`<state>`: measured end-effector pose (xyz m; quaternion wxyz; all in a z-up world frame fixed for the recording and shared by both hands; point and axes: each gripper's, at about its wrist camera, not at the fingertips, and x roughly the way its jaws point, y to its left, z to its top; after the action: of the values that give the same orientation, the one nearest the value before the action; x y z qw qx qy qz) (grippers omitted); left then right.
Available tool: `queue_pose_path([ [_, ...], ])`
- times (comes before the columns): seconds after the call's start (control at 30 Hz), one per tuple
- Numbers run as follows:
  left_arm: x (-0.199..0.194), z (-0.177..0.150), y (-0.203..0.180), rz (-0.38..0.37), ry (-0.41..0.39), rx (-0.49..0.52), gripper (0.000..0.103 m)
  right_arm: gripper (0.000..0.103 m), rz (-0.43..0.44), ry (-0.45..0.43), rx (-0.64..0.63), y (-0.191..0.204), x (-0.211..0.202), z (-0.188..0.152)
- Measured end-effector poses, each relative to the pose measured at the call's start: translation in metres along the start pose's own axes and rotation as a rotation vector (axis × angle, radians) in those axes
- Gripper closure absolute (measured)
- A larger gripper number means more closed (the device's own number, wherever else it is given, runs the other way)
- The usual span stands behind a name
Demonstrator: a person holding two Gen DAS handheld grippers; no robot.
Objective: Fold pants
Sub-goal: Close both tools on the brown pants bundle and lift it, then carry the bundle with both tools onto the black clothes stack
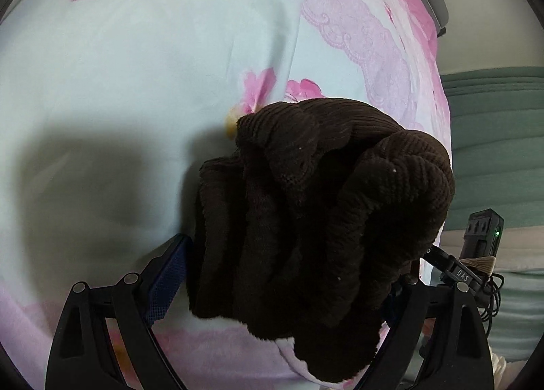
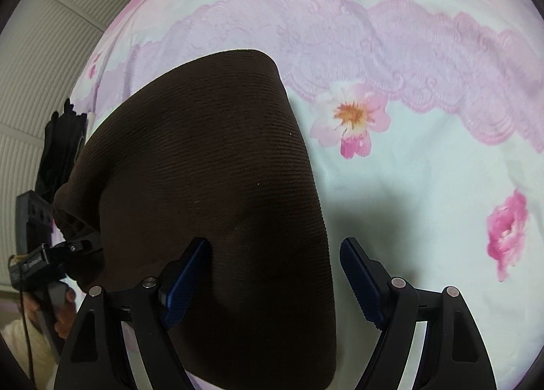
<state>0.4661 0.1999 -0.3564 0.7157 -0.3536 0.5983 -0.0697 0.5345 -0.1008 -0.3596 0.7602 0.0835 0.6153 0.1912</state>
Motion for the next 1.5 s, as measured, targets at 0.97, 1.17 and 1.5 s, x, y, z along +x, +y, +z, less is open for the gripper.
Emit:
queue_pose_path([
  [0.97, -0.128, -0.056, -0.056, 0.036, -0.181, 0.146, 0.049, 0.061, 0.042, -0.185, -0.028, 0.088, -0.098, -0.050],
  [1.17, -0.200, -0.084, -0.056, 0.012, -0.246, 0.174, 0.049, 0.061, 0.054, -0.283, -0.058, 0.137, -0.151, -0.086],
  [1.5, -0.297, -0.116, -0.036, 0.015, -0.372, 0.195, 0.049, 0.061, 0.080, -0.405, -0.141, 0.218, -0.208, -0.137],
])
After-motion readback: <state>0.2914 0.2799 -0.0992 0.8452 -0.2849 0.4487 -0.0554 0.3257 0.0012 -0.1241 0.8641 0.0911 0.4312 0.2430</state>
